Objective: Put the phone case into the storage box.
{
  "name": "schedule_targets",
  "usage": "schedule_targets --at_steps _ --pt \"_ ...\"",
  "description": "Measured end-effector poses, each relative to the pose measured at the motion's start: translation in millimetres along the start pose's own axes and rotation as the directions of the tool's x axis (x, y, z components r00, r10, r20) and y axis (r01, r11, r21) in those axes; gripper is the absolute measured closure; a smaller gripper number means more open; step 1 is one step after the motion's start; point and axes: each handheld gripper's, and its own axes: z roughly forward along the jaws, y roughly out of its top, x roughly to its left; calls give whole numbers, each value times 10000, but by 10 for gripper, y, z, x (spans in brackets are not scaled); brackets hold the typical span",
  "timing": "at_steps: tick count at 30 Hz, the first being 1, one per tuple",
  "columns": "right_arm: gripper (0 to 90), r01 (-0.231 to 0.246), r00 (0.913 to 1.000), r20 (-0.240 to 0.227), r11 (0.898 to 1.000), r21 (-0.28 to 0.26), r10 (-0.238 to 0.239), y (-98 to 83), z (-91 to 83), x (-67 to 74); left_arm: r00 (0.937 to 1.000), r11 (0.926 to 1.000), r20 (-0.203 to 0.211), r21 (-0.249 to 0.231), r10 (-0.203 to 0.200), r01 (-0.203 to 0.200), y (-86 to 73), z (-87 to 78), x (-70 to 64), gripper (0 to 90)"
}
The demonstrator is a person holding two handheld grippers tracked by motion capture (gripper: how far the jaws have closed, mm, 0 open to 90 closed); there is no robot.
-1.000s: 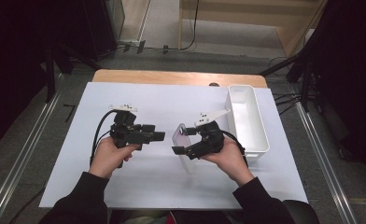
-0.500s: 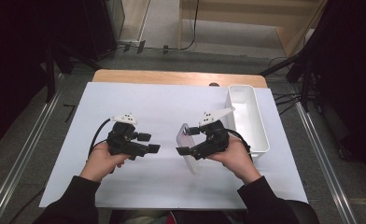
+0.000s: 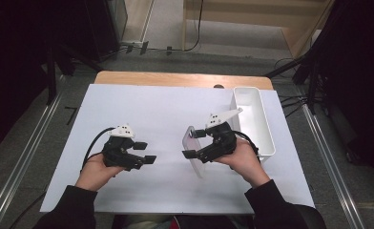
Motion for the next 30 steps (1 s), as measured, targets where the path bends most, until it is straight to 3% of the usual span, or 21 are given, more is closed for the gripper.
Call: schedule_targets --at_steps 9,30 --pt "149 -131 9999 56 9999 -109 131 21 -88 -16 9998 9987 -200 504 70 -60 -140 -36 18 330" --pt "150 -723 9925 924 9943 -786 794 87 -507 -99 9995 9977 -68 598 -317 321 -307 -97 70 330"
